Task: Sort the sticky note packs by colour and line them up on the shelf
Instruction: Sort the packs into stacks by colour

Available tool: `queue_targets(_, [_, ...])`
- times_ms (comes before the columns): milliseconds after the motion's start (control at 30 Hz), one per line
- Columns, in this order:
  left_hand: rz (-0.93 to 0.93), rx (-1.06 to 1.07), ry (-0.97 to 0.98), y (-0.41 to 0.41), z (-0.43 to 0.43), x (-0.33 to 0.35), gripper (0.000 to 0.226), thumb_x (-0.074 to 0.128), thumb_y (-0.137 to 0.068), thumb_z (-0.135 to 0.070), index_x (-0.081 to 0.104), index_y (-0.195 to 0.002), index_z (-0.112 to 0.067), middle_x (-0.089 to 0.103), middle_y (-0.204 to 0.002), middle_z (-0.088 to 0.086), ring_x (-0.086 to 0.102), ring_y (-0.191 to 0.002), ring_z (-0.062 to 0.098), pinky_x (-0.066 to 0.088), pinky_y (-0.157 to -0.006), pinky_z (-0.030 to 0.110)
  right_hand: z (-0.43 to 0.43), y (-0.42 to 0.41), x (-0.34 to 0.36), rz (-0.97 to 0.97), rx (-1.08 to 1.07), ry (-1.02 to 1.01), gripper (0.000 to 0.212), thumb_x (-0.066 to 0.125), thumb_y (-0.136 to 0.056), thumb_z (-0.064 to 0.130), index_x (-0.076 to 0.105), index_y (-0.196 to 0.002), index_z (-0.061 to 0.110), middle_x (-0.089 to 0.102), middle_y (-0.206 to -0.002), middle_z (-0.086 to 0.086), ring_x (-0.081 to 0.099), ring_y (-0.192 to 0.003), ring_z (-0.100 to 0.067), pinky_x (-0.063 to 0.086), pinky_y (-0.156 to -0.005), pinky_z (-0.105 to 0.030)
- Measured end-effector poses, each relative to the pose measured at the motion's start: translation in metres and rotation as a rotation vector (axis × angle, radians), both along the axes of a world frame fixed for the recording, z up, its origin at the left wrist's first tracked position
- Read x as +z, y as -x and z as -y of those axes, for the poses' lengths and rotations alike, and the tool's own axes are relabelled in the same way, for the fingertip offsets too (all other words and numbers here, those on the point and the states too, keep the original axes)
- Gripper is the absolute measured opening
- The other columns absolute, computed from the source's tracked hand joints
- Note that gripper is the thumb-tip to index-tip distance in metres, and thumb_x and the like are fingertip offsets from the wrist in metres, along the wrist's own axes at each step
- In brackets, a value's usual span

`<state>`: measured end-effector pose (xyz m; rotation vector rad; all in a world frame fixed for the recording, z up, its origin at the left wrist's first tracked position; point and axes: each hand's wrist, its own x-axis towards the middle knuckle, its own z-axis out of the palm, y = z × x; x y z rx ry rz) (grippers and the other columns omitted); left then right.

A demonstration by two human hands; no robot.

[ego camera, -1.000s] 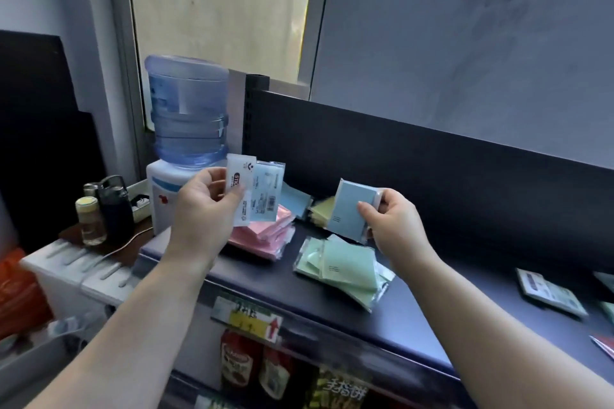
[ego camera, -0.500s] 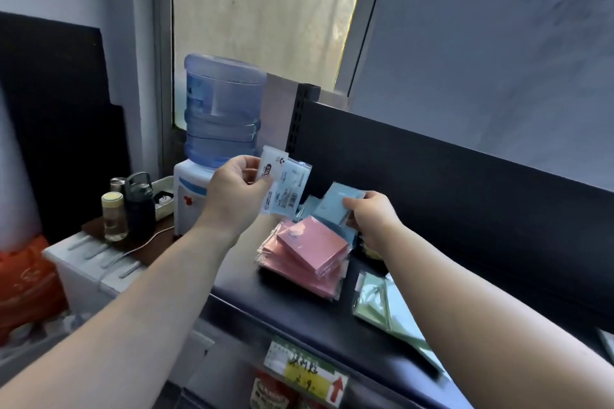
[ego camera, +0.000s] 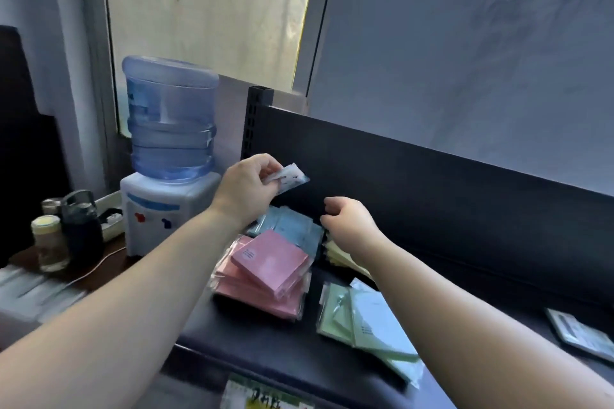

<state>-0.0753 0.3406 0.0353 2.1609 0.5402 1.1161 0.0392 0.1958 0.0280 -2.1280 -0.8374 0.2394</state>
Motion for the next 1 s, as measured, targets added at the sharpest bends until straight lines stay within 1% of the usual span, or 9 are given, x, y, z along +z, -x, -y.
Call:
queue_targets(67, [-0.185, -0.064, -0.149, -0.015, 0.001, -0.004, 0.017, 0.061, -0.079, -0.013, 0.068, -0.088, -0.025, 0.067, -0.089, -0.006, 0.061, -0.086, 0.017, 0.05, -0.079, 0.031, 0.013, 0.0, 0.0, 0.044, -0.008, 0.008, 0.048, 0.05, -0.09, 0.005, 0.047, -0.138, 0.01, 0.052, -0.138, -0.006, 0.05, -0.125, -0.018, 0.039, -0.099, -0.022])
queue_targets(133, [-0.52, -0.152, -0.287, -0.028, 0.002, -0.008, 0.024, 0.056, -0.08, -0.016, 0.071, -0.095, -0.029, 0.068, -0.104, -0.006, 0.062, -0.099, 0.018, 0.049, -0.089, 0.032, 0.026, -0.002, -0.001, 0.071, -0.026, 0.015, 0.045, 0.05, -0.091, 0.007, 0.051, -0.135, 0.011, 0.056, -0.133, -0.005, 0.053, -0.122, -0.017, 0.038, -0.1, -0.022])
queue_targets(200, [-0.778, -0.219, -0.359, -0.035, 0.005, -0.009, 0.027, 0.052, -0.084, -0.019, 0.073, -0.101, -0.024, 0.068, -0.113, -0.004, 0.061, -0.107, 0.019, 0.046, -0.093, 0.027, 0.04, -0.005, -0.004, 0.069, -0.034, 0.005, 0.041, 0.051, -0.091, 0.008, 0.054, -0.132, 0.012, 0.06, -0.129, -0.004, 0.055, -0.118, -0.016, 0.039, -0.096, -0.019])
queue_targets(233, [-0.83, -0.236, -0.363, -0.038, 0.007, -0.007, 0.028, 0.049, -0.084, -0.018, 0.074, -0.098, -0.019, 0.07, -0.107, -0.002, 0.062, -0.103, 0.02, 0.047, -0.09, 0.027, 0.047, -0.006, -0.006, 0.069, -0.041, 0.004, 0.039, 0.05, -0.092, 0.009, 0.055, -0.13, 0.013, 0.061, -0.127, -0.003, 0.056, -0.116, -0.015, 0.039, -0.094, -0.018])
queue_targets(333, [-0.857, -0.21, -0.388, -0.042, 0.013, 0.002, 0.028, 0.044, -0.082, -0.019, 0.071, -0.085, -0.013, 0.069, -0.09, 0.004, 0.061, -0.084, 0.022, 0.052, -0.082, 0.034, 0.066, -0.009, -0.01, 0.087, -0.056, 0.019, 0.036, 0.05, -0.093, 0.013, 0.058, -0.128, 0.015, 0.061, -0.126, 0.001, 0.057, -0.114, -0.013, 0.043, -0.089, -0.016])
queue_targets(400, [-0.848, -0.175, -0.449, -0.045, 0.026, 0.007, 0.026, 0.045, -0.082, -0.021, 0.07, -0.087, -0.017, 0.07, -0.092, 0.0, 0.063, -0.087, 0.022, 0.053, -0.081, 0.037, 0.079, -0.01, -0.011, 0.136, -0.058, 0.051, 0.037, 0.051, -0.092, 0.015, 0.057, -0.128, 0.016, 0.061, -0.126, 0.001, 0.058, -0.112, -0.014, 0.046, -0.082, -0.017])
queue_targets(500, [-0.811, -0.182, -0.543, -0.049, 0.062, 0.012, 0.026, 0.046, -0.084, -0.028, 0.066, -0.102, -0.028, 0.066, -0.106, -0.006, 0.06, -0.099, 0.021, 0.052, -0.083, 0.037, 0.103, -0.011, -0.01, 0.302, -0.048, 0.177, 0.042, 0.053, -0.09, 0.02, 0.053, -0.132, 0.018, 0.056, -0.13, -0.001, 0.052, -0.118, -0.017, 0.043, -0.097, -0.026])
queue_targets(667, [-0.759, -0.278, -0.7, -0.062, 0.137, 0.008, 0.033, 0.044, -0.089, -0.035, 0.056, -0.12, -0.034, 0.059, -0.121, -0.007, 0.055, -0.112, 0.019, 0.048, -0.091, 0.037, 0.159, -0.01, -0.007, 0.513, -0.082, 0.358, 0.043, 0.051, -0.091, 0.028, 0.049, -0.133, 0.02, 0.05, -0.131, -0.002, 0.044, -0.121, -0.025, 0.045, -0.096, -0.039])
queue_targets(1000, [-0.699, -0.514, -0.809, -0.115, 0.29, -0.005, 0.042, 0.044, -0.092, -0.043, 0.046, -0.133, -0.035, 0.051, -0.133, -0.011, 0.05, -0.121, 0.015, 0.045, -0.096, 0.034, 0.318, -0.032, -0.007, 0.601, -0.253, 0.492, 0.034, 0.05, -0.091, 0.03, 0.054, -0.122, 0.015, 0.054, -0.123, -0.004, 0.047, -0.114, -0.027, 0.044, -0.09, -0.038])
